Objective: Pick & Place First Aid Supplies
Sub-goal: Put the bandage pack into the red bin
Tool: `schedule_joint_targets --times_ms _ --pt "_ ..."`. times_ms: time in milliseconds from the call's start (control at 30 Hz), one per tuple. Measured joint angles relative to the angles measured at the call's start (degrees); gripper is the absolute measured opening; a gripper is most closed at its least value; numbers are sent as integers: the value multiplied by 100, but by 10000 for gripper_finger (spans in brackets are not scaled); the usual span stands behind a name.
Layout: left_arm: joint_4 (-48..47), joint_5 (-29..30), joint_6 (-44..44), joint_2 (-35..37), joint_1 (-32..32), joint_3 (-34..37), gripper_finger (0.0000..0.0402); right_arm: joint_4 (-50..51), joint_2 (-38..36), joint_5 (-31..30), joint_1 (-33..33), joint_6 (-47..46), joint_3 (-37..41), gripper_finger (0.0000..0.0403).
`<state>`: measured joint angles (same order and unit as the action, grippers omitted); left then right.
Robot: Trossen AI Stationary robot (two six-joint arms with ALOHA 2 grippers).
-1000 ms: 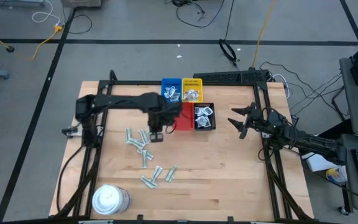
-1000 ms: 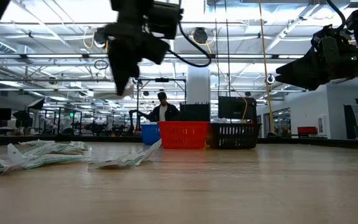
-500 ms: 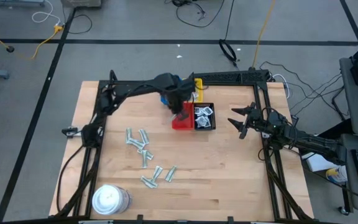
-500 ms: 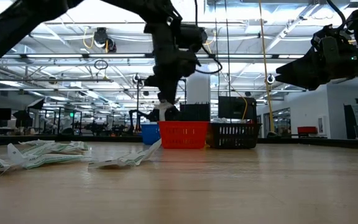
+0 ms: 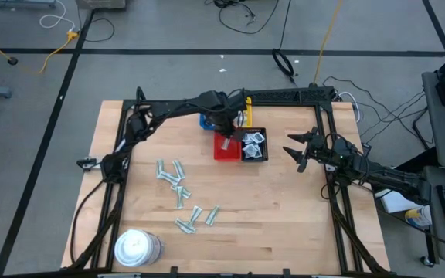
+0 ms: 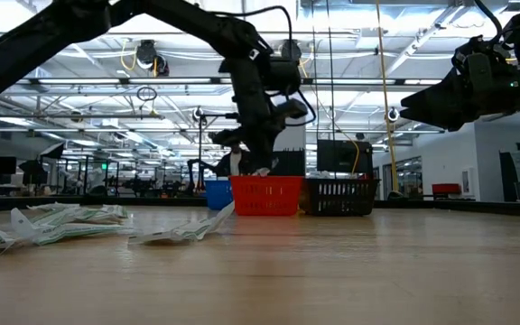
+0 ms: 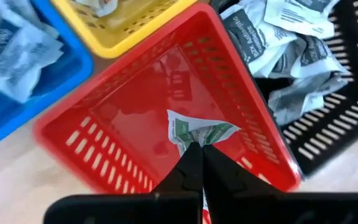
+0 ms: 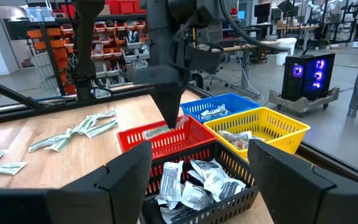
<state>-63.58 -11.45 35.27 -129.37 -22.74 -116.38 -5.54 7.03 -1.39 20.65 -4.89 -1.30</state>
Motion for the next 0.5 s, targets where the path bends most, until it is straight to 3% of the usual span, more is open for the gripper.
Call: schedule_joint_targets --times_ms 267,367,500 --pt "85 -45 131 -167 35 2 8 0 0 0 0 1 0 261" --pt "88 15 122 -165 35 2 40 0 0 0 2 0 0 261" --pt "86 100 144 -164 31 2 113 0 0 0 2 0 0 259"
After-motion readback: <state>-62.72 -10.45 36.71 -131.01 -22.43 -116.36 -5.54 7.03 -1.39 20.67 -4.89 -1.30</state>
